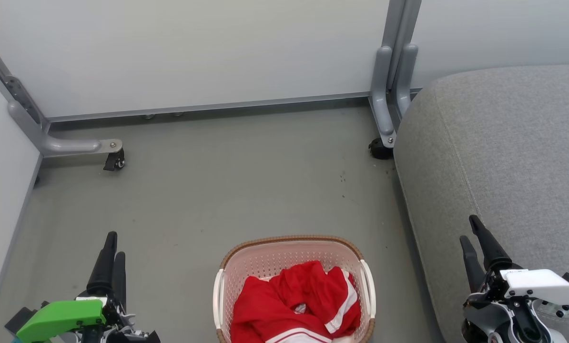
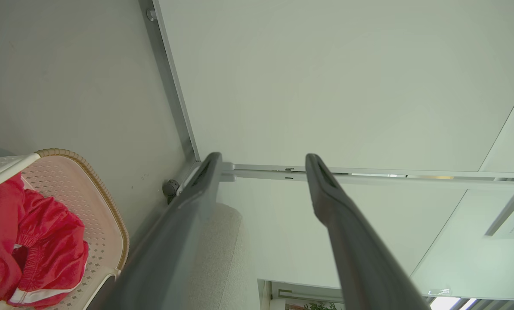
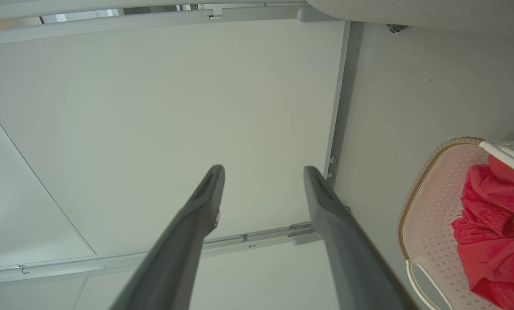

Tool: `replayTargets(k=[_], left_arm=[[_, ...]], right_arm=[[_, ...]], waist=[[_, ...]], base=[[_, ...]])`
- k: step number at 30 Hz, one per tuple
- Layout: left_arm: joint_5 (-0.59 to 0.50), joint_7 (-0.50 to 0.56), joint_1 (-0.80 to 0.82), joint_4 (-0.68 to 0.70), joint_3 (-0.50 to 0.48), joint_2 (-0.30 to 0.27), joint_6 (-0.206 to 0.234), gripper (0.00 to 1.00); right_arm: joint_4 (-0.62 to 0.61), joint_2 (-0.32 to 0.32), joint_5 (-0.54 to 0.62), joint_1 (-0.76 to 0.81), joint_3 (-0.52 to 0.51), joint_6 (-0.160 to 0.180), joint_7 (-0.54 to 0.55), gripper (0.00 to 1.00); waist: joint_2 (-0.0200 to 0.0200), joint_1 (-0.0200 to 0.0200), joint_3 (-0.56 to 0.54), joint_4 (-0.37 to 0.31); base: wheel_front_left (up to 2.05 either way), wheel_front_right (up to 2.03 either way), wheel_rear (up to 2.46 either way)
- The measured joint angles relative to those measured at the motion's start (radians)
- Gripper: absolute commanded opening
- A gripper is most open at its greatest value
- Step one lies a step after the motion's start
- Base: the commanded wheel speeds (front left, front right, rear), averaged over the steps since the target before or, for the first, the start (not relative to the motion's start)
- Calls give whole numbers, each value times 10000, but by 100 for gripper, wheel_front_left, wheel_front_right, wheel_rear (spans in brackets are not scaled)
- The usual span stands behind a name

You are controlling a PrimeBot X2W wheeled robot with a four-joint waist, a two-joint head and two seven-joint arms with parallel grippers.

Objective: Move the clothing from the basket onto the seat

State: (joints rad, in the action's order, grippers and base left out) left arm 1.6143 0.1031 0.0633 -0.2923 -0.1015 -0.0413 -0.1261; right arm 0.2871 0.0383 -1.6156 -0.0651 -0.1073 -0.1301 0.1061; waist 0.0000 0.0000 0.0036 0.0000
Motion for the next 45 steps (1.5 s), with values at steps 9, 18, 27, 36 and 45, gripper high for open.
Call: replayTargets(k=[9, 18, 27, 36, 45], left_arm=[[-1469, -437, 4, 113, 33, 0, 0, 100], [-3290, -884, 4, 600, 192, -2, 121, 100], [-4750, -1239, 38, 836, 495, -4, 399, 100], [-6075, -1569, 36, 989, 713, -8, 428, 100], [-7409, -1850, 10, 1300, 989, -12, 412, 100]], right_arm=[[-123, 17, 1160, -6, 226, 0, -466, 100], [-512, 17, 3384, -4, 226, 0, -909, 100], [-809, 21, 4930, 0, 407, 0, -1260, 100], [-1030, 29, 6341, 13, 541, 0, -1582, 100], [-1191, 35, 7551, 107, 610, 0, -1877, 100]], waist=[[0, 0, 18, 18], [0, 0, 47, 65], [0, 0, 91, 125], [0, 0, 80, 140], [0, 0, 119, 162]], base=[[0, 0, 0], [0, 0, 0], [0, 0, 0], [0, 0, 0], [0, 0, 0]])
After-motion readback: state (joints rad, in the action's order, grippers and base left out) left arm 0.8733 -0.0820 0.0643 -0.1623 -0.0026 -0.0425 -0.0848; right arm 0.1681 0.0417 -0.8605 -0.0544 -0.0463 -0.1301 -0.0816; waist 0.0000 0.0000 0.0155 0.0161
